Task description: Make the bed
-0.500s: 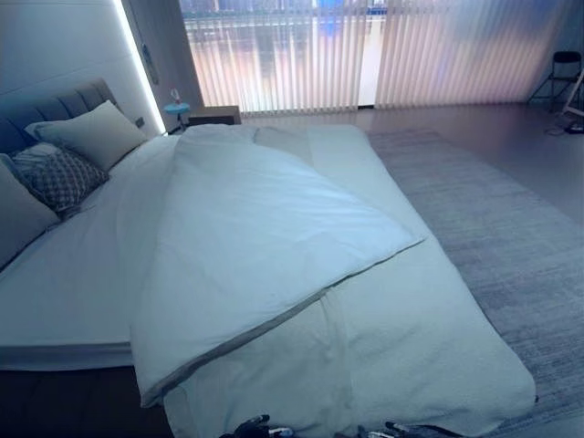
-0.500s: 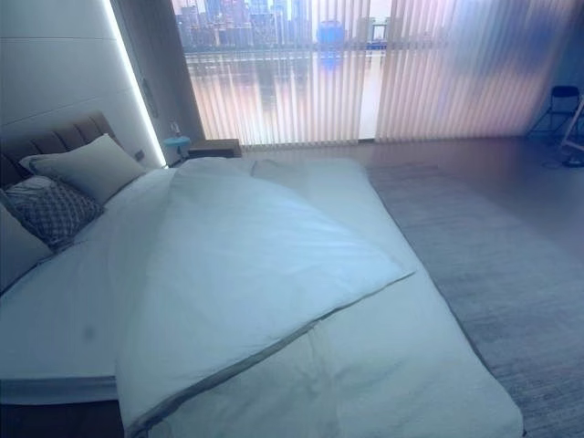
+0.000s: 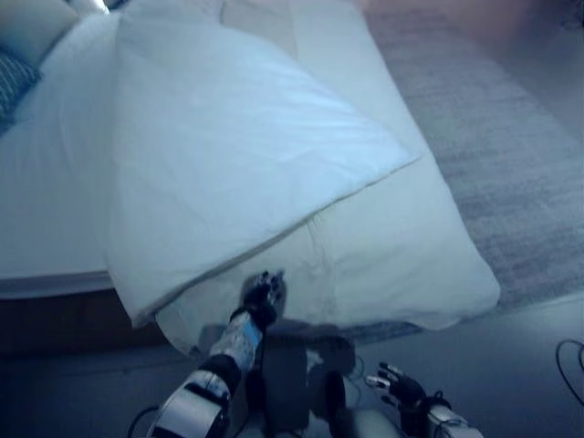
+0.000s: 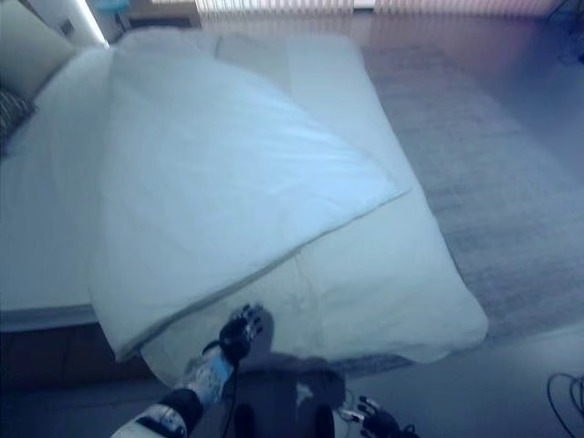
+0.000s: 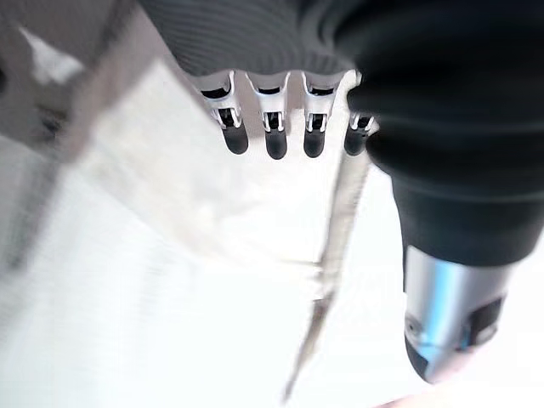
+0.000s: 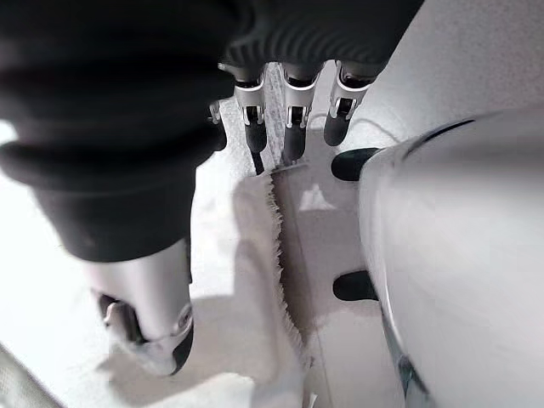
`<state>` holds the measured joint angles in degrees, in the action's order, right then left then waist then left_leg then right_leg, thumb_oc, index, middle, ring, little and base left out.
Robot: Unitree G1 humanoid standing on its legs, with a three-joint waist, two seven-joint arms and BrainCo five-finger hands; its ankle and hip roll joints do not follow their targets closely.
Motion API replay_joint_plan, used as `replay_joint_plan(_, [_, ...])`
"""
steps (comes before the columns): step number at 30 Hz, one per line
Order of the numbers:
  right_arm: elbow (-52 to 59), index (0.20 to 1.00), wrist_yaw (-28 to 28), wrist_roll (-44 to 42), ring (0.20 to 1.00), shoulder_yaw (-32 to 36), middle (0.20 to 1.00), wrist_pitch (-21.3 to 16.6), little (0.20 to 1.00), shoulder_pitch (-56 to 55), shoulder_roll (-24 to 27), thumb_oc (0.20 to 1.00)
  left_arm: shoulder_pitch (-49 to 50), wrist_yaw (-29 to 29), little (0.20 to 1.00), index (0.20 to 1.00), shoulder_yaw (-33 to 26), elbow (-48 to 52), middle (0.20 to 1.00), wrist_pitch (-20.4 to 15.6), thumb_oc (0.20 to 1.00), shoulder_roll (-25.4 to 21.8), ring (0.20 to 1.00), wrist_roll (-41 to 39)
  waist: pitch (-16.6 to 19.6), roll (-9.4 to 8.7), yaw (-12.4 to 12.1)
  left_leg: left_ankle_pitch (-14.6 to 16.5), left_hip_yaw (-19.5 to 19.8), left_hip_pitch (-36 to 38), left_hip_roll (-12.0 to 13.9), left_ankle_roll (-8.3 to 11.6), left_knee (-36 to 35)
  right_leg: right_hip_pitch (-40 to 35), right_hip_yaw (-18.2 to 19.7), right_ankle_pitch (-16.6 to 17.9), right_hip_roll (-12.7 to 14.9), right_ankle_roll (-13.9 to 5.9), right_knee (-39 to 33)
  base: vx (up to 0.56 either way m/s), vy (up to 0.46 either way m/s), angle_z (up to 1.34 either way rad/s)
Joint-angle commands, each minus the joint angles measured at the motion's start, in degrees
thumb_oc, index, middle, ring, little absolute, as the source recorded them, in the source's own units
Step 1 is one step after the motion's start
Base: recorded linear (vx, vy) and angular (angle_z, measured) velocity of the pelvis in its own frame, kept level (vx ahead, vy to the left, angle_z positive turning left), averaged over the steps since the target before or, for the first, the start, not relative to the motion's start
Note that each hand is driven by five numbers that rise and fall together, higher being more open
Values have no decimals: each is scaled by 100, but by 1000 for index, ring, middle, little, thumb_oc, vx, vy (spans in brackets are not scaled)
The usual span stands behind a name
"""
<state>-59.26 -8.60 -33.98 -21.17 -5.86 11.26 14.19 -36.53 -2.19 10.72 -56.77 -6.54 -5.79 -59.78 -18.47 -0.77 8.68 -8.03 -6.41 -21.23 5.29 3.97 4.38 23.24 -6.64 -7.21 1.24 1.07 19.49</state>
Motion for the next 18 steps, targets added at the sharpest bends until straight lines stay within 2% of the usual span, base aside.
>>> replay_joint_plan(1, [619, 1000, 90, -231, 1000, -39, 1000, -190, 1000, -149, 60, 1000, -279, 71, 1000, 1000, -341, 212, 1000, -327, 1000, 89, 1000, -466, 153, -281, 222, 737, -274, -532, -11, -137, 1036, 371, 201, 796, 155, -562, -524, -79, 4, 2])
replay_joint_plan(4, [768, 1000, 93, -255, 1000, 5, 1000, -168, 1000, -249, 71, 1000, -444, 137, 1000, 1000, -483, 410, 1000, -347, 1000, 50, 1000, -733, 158, -263, 229, 1020, -232, -1035, 122, -130, 1622, 817, 128, 623, 180, -557, -90, -36, 2, 1])
replay_joint_plan(8, [869, 1000, 207, -346, 1000, 64, 1000, -206, 1000, -263, -42, 1000, -514, 195, 1000, 1000, -632, 576, 1000, -384, 1000, -6, 1000, -1043, 164, -274, 230, 1172, -236, -1477, 210, -165, 2009, 1255, 83, 581, 199, -567, 236, -27, 27, 1])
replay_joint_plan(18, [1200, 1000, 349, -322, 1000, -6, 1000, -340, 1000, -375, -174, 1000, -817, 485, 1000, 1000, -1146, 504, 1000, -442, 1000, -246, 1000, -1773, 212, -312, 277, 1242, -289, -1782, 203, -212, 2063, 1607, 156, 562, 168, -546, 273, 5, 17, -2])
